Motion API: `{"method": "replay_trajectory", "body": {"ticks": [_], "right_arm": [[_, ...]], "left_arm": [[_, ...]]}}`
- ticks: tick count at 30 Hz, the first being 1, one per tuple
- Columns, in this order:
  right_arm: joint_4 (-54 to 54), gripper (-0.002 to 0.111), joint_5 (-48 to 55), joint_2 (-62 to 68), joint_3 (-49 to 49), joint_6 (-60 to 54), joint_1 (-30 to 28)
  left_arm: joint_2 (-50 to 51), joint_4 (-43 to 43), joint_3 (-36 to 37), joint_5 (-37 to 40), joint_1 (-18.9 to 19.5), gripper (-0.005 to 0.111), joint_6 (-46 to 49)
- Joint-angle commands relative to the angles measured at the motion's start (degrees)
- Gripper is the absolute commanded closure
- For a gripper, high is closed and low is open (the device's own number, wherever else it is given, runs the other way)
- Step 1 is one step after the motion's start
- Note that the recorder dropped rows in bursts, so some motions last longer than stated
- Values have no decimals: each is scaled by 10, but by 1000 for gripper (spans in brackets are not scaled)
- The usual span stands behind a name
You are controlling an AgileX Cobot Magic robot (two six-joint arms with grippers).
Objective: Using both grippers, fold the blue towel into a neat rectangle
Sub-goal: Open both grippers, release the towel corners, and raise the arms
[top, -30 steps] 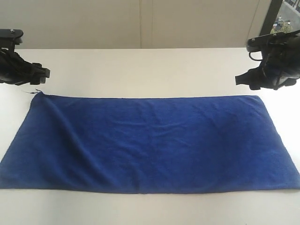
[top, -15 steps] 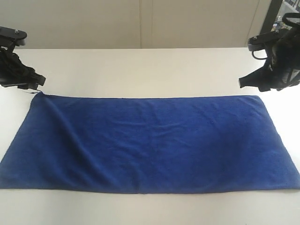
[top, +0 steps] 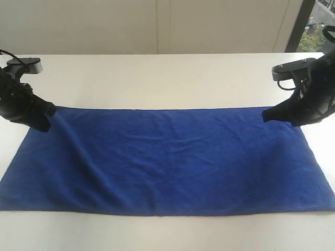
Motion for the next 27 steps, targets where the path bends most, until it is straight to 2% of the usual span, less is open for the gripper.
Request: {"method": "replay_trajectory", "body": {"ticks": [1, 15, 21, 27], "right_arm": [[7, 101, -12, -5, 6, -6, -3], [7, 101, -8, -5, 6, -10, -3], [7, 101, -8, -5, 6, -10, -3], [7, 101, -11, -5, 6, -10, -3]], "left_arm": [[-6, -26, 33, 18, 2, 107, 30], [33, 10, 72, 15, 2, 107, 30], [33, 81, 72, 31, 2, 107, -38], [33, 85, 72, 34, 2, 107, -45]]}}
